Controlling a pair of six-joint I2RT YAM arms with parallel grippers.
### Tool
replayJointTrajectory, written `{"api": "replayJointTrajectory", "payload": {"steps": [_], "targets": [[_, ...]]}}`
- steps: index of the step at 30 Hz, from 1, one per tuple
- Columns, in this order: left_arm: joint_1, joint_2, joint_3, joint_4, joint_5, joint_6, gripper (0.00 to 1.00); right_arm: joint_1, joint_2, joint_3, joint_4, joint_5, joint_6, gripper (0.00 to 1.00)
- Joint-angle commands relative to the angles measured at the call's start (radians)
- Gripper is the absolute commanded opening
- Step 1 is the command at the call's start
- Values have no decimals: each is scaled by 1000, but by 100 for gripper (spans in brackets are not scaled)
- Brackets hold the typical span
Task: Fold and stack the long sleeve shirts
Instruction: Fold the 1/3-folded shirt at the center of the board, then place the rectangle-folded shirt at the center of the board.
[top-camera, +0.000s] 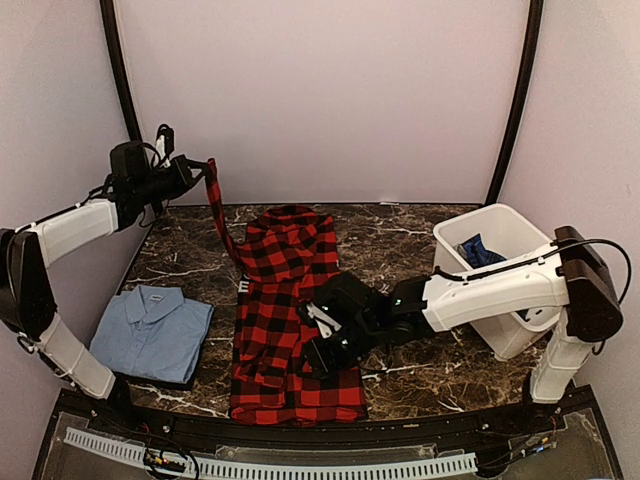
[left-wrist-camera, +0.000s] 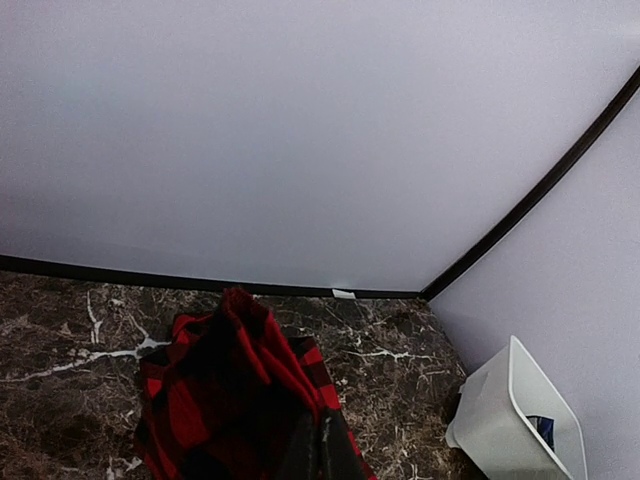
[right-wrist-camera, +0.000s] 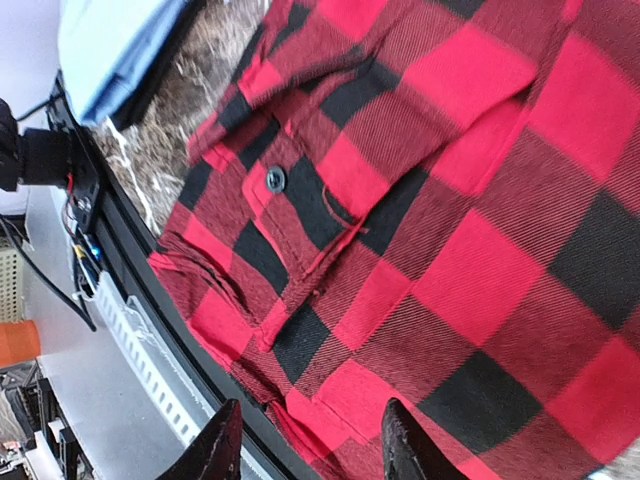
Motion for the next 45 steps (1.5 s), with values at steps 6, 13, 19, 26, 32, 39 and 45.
{"api": "replayJointTrajectory", "payload": {"steps": [6,13,19,26,32,39,45], "targets": [[-82,-45,-80,57,270,0,0,-210,-180,-1,-37,151,-61,47],[-182,24,-121,17,434,23,0,-385,-236,-50,7,168,-72,47],[-272,57,-187,10,460,17,0,-428,-244,-83,20,156,-84,47],[-384,77,-273,73,457,-32,0,-435,-243,-120,45,141,-79,48],[-451,70,-324,105,454,-44,0,-435,-237,-135,61,125,-79,47],[-530,52,-366,82,437,-15,0,-435,-230,-149,75,109,-77,48],[-589,26,-436,180,432,-54,0,-435,-224,-167,93,89,-69,48]]}}
